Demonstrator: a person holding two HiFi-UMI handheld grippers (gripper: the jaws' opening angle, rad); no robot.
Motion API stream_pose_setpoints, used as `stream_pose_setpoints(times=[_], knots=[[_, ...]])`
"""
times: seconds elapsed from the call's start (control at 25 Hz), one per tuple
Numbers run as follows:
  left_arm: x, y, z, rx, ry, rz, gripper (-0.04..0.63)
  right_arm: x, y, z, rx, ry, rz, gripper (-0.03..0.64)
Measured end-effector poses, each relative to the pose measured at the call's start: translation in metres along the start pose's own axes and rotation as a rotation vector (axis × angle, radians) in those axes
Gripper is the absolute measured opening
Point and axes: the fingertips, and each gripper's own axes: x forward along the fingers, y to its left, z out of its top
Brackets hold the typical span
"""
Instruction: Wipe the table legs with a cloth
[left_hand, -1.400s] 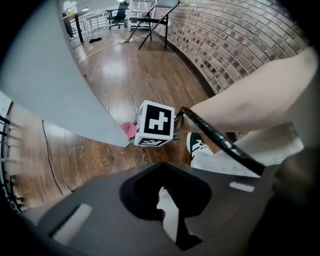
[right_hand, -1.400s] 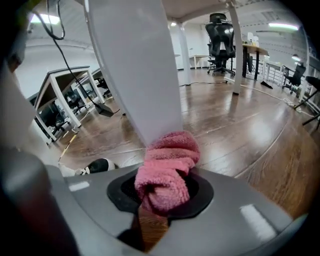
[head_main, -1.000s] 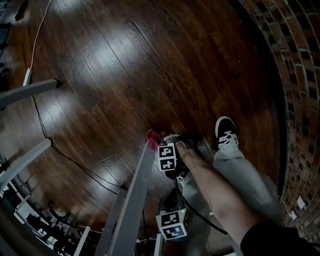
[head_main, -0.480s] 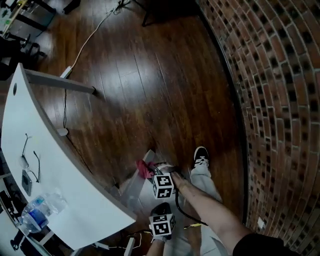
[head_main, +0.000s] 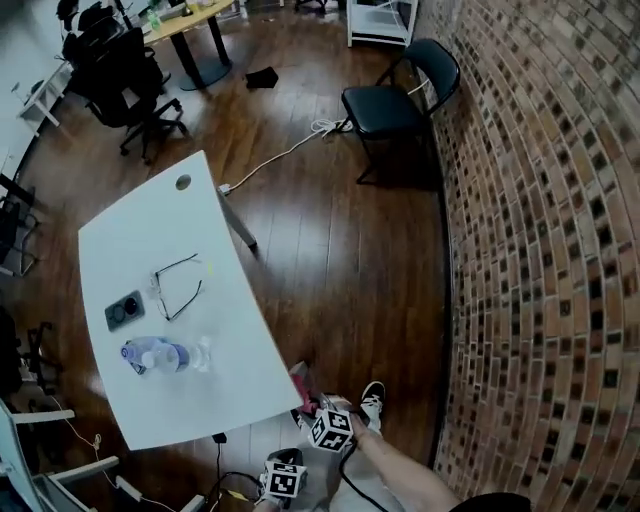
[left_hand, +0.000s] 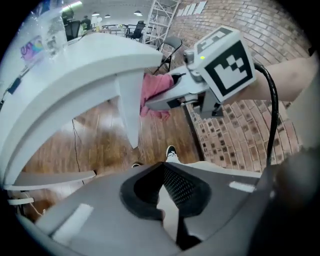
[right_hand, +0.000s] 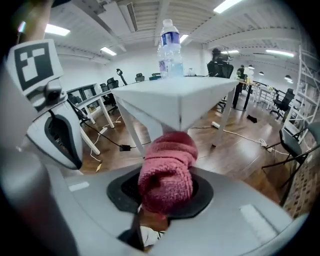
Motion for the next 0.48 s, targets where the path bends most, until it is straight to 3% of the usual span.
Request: stream_pose_setpoints(times=[0.12, 0.24, 0.36, 0.48], knots=[[-0.018, 0.006, 0.019, -0.015, -0.06, 0.002, -0.003, -0.034, -0.005, 0.002, 0.036, 0.046, -0.014, 0.091], [-0.041, 0.013, 0.033, 0.003, -0.118, -0.031, -0.003, -0.074, -0.007, 0.004, 0.206, 0.076, -0.026, 0.091], [-0.066, 0.014, 0.053, -0.015, -0.181, -0.089, -0.003, -0.127, -0.02, 0.019, 0.371, 0.026, -0.095, 0.089], [-0.089, 0.012, 0.067, -0.055, -0.254, -0.14, -0.003, -0.162, -0.019, 0.028, 0.425, -0.012, -0.159, 0.084]])
